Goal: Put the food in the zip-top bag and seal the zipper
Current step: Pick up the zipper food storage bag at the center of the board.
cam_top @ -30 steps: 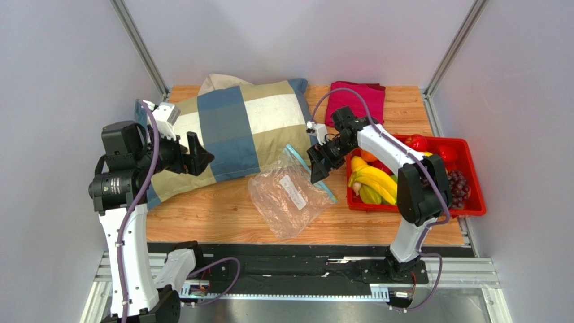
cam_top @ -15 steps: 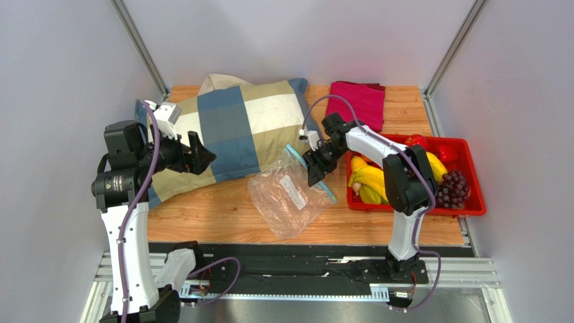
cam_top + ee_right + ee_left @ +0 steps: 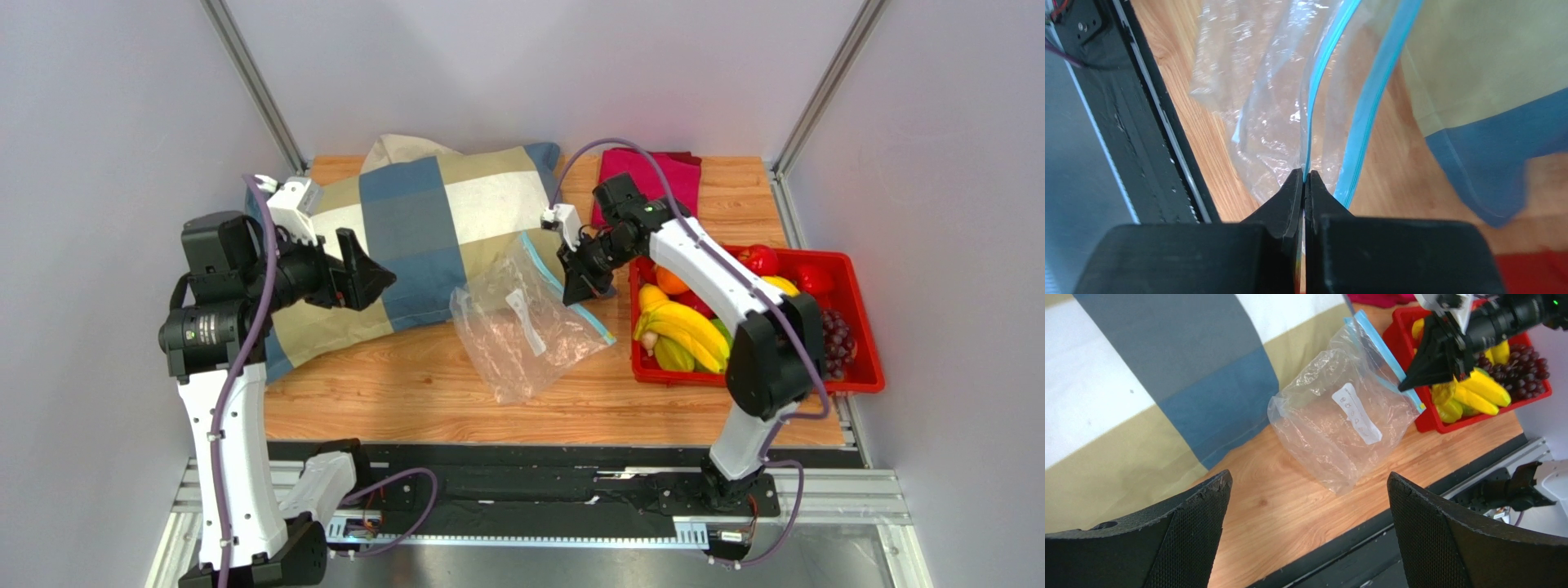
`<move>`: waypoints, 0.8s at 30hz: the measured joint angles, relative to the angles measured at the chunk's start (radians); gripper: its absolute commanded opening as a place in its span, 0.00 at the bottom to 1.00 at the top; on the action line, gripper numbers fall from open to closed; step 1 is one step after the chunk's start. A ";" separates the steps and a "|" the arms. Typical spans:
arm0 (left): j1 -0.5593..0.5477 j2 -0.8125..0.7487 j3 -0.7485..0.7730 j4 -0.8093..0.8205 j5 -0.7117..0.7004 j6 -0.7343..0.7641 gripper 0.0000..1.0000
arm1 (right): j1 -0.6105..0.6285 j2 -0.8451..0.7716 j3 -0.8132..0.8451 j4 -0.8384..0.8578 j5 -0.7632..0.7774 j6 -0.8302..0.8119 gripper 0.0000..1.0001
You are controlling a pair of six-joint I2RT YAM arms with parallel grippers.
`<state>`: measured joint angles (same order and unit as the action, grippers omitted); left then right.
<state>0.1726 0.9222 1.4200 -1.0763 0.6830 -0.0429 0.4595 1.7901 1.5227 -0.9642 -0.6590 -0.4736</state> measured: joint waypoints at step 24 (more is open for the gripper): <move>-0.121 0.145 0.104 -0.238 -0.045 0.257 0.89 | 0.528 -0.648 -0.561 0.307 0.436 -0.801 0.00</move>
<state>0.0521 1.0668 1.5238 -1.3144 0.6384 0.2146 0.9874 1.1423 0.9619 -0.6571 -0.2234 -1.2747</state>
